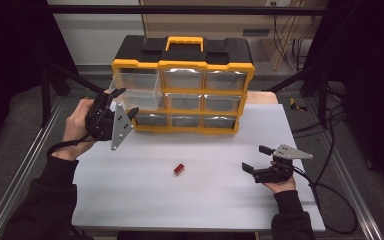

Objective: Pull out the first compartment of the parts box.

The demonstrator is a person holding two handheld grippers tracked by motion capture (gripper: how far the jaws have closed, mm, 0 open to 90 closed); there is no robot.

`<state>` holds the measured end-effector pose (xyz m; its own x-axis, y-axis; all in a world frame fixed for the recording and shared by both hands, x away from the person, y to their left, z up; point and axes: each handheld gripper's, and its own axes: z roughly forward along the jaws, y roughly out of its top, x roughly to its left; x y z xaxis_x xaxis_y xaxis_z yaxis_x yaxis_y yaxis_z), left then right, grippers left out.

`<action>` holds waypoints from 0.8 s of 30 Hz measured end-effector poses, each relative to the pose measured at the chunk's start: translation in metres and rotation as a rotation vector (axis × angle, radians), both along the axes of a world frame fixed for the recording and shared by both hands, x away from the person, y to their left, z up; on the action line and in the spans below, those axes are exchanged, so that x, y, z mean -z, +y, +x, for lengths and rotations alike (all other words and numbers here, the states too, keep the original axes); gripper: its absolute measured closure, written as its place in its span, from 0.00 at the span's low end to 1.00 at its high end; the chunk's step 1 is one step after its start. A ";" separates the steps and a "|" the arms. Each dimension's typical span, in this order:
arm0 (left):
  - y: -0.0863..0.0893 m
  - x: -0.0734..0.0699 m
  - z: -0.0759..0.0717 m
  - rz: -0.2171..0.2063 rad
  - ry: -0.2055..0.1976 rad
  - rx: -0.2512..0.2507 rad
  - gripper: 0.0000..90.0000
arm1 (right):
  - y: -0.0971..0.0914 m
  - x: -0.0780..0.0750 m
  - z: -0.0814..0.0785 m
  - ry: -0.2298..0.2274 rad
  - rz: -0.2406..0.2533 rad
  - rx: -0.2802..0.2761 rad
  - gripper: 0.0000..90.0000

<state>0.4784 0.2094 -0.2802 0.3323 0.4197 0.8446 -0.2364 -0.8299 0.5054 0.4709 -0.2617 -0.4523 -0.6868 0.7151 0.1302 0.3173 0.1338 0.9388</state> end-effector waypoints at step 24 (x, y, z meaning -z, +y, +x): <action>0.010 0.028 -0.014 -0.375 0.270 -0.004 0.03 | 0.000 0.000 0.000 0.002 0.000 0.000 0.01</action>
